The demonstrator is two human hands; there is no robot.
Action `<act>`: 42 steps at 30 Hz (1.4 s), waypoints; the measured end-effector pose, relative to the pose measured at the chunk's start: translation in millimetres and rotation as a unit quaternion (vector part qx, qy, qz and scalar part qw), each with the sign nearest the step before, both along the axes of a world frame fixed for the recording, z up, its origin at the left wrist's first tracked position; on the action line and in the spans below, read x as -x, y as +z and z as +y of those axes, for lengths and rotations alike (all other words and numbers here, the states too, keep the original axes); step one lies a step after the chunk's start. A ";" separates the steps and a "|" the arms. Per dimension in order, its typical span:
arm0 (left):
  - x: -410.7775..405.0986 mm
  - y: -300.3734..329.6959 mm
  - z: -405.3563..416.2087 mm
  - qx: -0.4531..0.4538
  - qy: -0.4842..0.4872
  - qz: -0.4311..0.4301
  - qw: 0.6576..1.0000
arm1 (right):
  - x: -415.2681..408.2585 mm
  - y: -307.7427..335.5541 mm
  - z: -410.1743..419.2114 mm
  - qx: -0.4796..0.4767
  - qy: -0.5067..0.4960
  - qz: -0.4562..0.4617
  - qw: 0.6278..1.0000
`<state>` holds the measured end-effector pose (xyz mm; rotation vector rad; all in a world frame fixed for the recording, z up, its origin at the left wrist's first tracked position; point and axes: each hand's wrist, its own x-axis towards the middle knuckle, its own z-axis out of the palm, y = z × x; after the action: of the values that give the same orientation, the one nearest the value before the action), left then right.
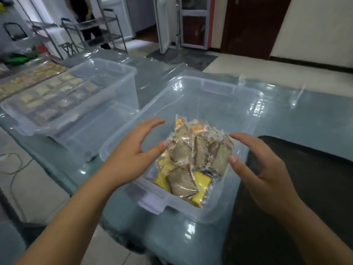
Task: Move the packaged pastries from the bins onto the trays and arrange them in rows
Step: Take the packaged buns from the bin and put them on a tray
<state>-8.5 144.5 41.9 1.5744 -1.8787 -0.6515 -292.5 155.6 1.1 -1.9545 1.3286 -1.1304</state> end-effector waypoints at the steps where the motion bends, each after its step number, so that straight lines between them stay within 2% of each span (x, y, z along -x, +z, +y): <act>1: -9.3 2.2 -16.9 0.000 -0.030 -0.014 0.999 | -7.7 2.4 -4.4 -0.003 -0.012 0.006 1.000; 6: -49.9 5.0 -88.3 -0.014 -0.164 -0.053 0.985 | -55.1 12.4 -23.3 -0.065 -0.068 0.052 0.994; 8: -59.1 1.1 -112.9 -0.032 -0.183 -0.069 0.980 | -72.4 17.9 -34.9 -0.101 -0.068 0.111 0.986; 10: -61.0 -6.8 -129.2 -0.039 -0.213 -0.122 0.969 | -86.1 24.6 -52.4 -0.154 -0.059 0.191 0.968; 12: -55.3 -16.8 -132.9 -0.048 -0.262 -0.239 0.934 | -95.1 27.9 -78.8 -0.200 -0.044 0.266 0.942; 14: -45.6 -29.1 -128.7 -0.078 -0.316 -0.341 0.882 | -99.0 24.8 -114.4 -0.234 -0.039 0.310 0.921; 16: -35.1 -41.7 -125.9 -0.110 -0.355 -0.388 0.843 | -102.0 14.4 -156.3 -0.273 -0.032 0.348 0.896; 17: -30.9 -48.1 -127.8 -0.121 -0.363 -0.396 0.835 | -102.9 5.8 -179.3 -0.288 -0.025 0.367 0.884; 21: -20.9 -58.5 -143.7 -0.156 -0.350 -0.417 0.824 | -108.8 -40.2 -253.6 -0.316 -0.021 0.427 0.847; 24: -20.0 -57.5 -148.4 -0.182 -0.341 -0.435 0.814 | -112.5 -83.0 -271.8 -0.366 -0.017 0.446 0.817; 29: -16.3 -49.7 -177.4 -0.106 -0.279 -0.487 0.821 | -125.0 -110.4 -246.9 -0.387 0.035 0.518 0.762; 32: 3.2 -51.8 -215.0 -0.094 -0.269 -0.498 0.819 | -131.9 -98.7 -223.6 -0.371 0.092 0.554 0.740; 34: 18.9 -63.0 -246.6 -0.080 -0.264 -0.518 0.809 | -132.7 -96.0 -219.8 -0.356 0.102 0.562 0.739; 36: 32.9 -81.8 -275.1 -0.056 -0.282 -0.554 0.781 | -133.3 -96.5 -227.1 -0.358 0.102 0.558 0.742; 40: 49.2 -119.0 -312.1 -0.013 -0.340 -0.643 0.686 | -142.1 -97.8 -246.5 -0.376 0.128 0.555 0.731; 42: 55.2 -130.5 -321.1 -0.017 -0.345 -0.678 0.649 | -138.9 -97.7 -253.8 -0.384 0.149 0.544 0.731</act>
<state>-63.7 -176.6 -88.6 1.3246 -3.6520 0.5396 -153.7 -98.2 -96.6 -1.9696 1.4933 0.8512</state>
